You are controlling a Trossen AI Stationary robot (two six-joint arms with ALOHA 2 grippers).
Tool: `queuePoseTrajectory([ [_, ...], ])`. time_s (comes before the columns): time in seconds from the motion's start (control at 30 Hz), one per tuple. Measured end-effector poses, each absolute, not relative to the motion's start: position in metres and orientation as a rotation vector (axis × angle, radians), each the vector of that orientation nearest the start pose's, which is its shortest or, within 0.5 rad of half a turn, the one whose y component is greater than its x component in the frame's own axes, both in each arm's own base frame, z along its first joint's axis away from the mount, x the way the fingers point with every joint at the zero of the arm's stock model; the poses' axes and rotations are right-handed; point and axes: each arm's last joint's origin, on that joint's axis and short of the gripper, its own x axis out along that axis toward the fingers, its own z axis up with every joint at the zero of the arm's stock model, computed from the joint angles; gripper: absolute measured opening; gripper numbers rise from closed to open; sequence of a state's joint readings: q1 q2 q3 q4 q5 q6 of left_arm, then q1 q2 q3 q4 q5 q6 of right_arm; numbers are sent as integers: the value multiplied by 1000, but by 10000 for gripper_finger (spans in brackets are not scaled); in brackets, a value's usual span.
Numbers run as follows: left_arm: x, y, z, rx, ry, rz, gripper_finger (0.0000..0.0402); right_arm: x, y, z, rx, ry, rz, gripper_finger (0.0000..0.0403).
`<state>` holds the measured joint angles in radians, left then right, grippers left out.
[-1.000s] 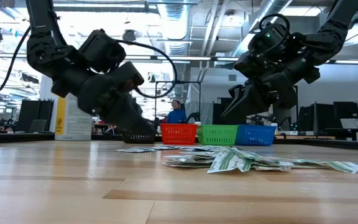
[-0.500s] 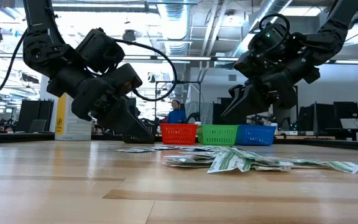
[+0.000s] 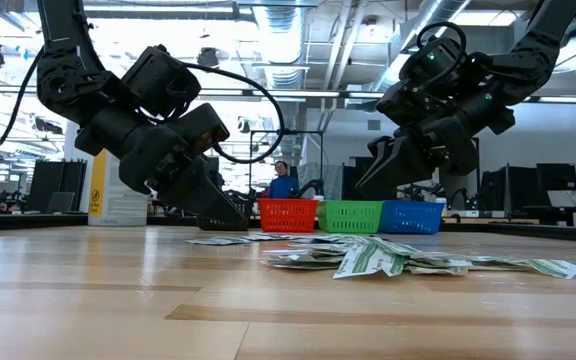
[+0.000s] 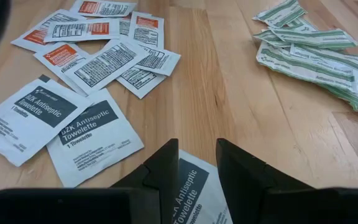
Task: Pick & Place First Aid Supplies
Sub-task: Put the black towelette pack into the black bin
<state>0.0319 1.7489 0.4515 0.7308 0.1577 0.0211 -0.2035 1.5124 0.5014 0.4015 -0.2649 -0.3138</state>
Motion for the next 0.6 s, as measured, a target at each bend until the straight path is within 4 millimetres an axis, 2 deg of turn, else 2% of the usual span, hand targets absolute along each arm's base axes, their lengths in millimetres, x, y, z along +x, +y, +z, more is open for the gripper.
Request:
queuePoseTrajectory([
  [0.17,271,4,90,-35,584,-128,120,260,-46,137,-163,576,151,65],
  [0.43,269,4,88,-38,608,-128,176,260,-46,137,-163,576,152,65],
  [0.6,269,4,87,-37,619,-123,184,260,-46,137,-163,576,152,65],
])
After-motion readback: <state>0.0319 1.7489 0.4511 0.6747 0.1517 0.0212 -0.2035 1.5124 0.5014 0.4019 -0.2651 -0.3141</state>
